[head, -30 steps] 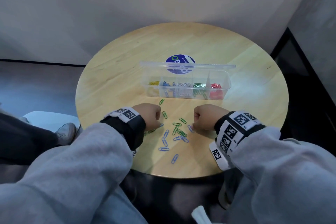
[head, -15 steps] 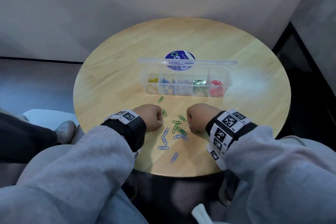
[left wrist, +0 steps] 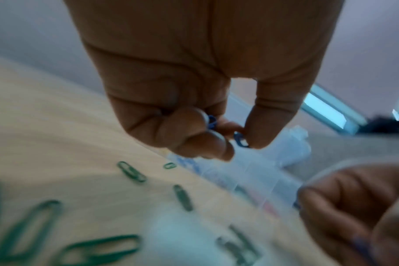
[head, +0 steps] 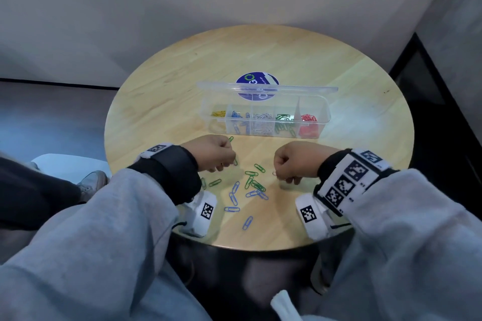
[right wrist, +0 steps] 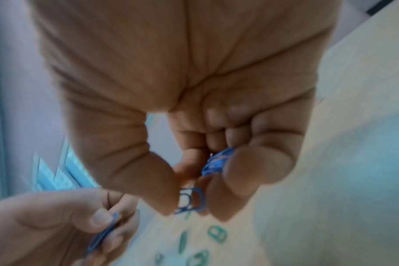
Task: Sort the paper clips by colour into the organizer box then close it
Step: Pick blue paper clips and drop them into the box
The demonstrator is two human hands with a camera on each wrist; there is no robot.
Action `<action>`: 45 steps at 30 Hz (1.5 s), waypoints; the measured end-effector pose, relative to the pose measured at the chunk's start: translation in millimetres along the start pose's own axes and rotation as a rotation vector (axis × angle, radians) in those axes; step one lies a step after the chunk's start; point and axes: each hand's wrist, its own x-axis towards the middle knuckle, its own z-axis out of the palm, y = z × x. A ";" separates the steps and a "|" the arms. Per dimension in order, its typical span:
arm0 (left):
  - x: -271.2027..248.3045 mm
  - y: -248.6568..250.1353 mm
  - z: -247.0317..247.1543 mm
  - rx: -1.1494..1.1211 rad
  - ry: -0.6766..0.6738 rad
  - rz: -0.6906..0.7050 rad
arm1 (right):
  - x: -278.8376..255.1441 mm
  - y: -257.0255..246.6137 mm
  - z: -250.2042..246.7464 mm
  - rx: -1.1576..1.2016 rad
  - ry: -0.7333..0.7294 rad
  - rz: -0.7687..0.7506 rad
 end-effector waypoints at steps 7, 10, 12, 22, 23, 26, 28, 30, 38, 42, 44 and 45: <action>-4.0 0.1 -5.0 -0.418 0.012 -0.045 | -0.8 3.9 -3.6 0.453 -0.060 -0.042; -6.4 -1.6 -4.4 -0.455 -0.008 -0.068 | -1.4 5.1 -1.1 0.486 -0.083 -0.011; -7.8 -1.7 -3.5 -0.473 -0.019 -0.079 | -0.9 3.5 0.2 0.478 -0.077 0.006; -4.0 -7.5 9.3 0.544 -0.041 -0.102 | -6.6 -10.4 14.8 -0.228 -0.098 -0.128; -5.4 -6.4 12.2 0.617 -0.047 -0.103 | -7.1 -13.5 17.0 -0.300 -0.100 -0.134; -5.7 -3.8 19.0 0.720 -0.074 -0.063 | -2.5 -19.9 25.4 -0.464 -0.119 -0.138; -3.9 -3.3 21.5 0.751 -0.095 -0.040 | 0.8 -22.3 30.0 -0.532 -0.119 -0.149; -1.7 -3.8 23.5 0.761 -0.111 -0.017 | 2.4 -24.1 32.3 -0.561 -0.110 -0.171; 4.3 -10.4 30.0 0.712 -0.109 0.053 | 5.3 -25.3 34.0 -0.620 -0.097 -0.205; 4.4 -11.1 30.4 0.713 -0.106 0.073 | 7.2 -23.6 34.8 -0.625 -0.086 -0.185; 3.7 -10.4 30.9 0.718 -0.101 0.074 | 7.3 -23.6 35.1 -0.630 -0.091 -0.175; 3.3 -9.7 31.3 0.717 -0.095 0.074 | 7.4 -23.4 34.6 -0.628 -0.096 -0.170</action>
